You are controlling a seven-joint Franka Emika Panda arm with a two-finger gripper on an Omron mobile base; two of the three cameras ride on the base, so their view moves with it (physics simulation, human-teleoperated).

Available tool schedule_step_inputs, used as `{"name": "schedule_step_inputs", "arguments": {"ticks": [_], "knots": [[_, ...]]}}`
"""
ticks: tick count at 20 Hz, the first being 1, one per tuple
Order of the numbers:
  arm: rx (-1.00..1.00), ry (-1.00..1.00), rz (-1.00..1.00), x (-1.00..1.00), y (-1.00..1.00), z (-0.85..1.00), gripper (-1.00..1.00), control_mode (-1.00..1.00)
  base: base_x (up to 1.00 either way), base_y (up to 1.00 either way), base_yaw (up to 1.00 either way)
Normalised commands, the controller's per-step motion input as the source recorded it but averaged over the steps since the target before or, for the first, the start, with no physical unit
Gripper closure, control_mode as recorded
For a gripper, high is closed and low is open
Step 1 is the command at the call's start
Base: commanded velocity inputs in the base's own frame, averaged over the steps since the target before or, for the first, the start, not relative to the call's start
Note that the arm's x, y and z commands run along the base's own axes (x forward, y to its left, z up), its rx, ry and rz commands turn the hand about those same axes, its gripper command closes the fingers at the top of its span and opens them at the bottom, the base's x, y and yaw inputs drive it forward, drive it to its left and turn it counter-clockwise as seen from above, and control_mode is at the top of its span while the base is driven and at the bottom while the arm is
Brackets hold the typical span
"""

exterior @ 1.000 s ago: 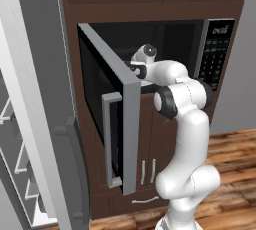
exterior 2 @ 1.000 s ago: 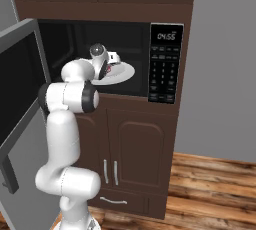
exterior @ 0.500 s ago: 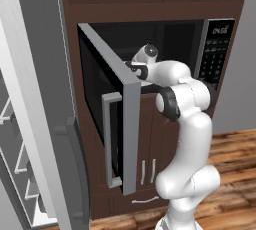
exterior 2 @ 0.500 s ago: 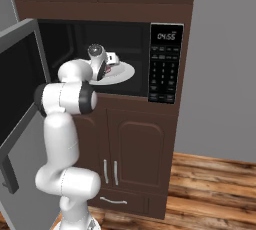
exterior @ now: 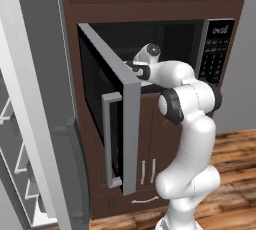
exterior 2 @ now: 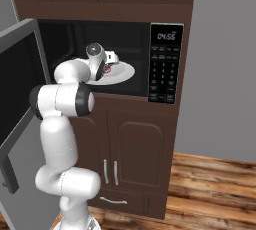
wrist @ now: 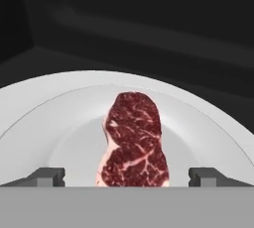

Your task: Transport the steak from the fridge to the microwave and turn on the microwave.

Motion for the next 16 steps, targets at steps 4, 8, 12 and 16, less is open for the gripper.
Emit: {"name": "schedule_step_inputs", "arguments": {"ticks": [4, 8, 12, 16], "knots": [[0.00, 0.00, 0.00, -0.21, -0.09, 0.21, -1.00, -1.00, 0.00, 0.00, 0.00], [0.00, 0.00, 0.00, -0.24, -0.04, 0.15, -1.00, -1.00, 0.00, 0.00, 0.00], [0.00, 0.00, 0.00, -0.36, -0.01, 0.04, -1.00, -1.00, 0.00, 0.00, 0.00], [0.00, 0.00, 0.00, -0.46, -0.01, 0.03, -1.00, -1.00, 0.00, 0.00, 0.00]]}}
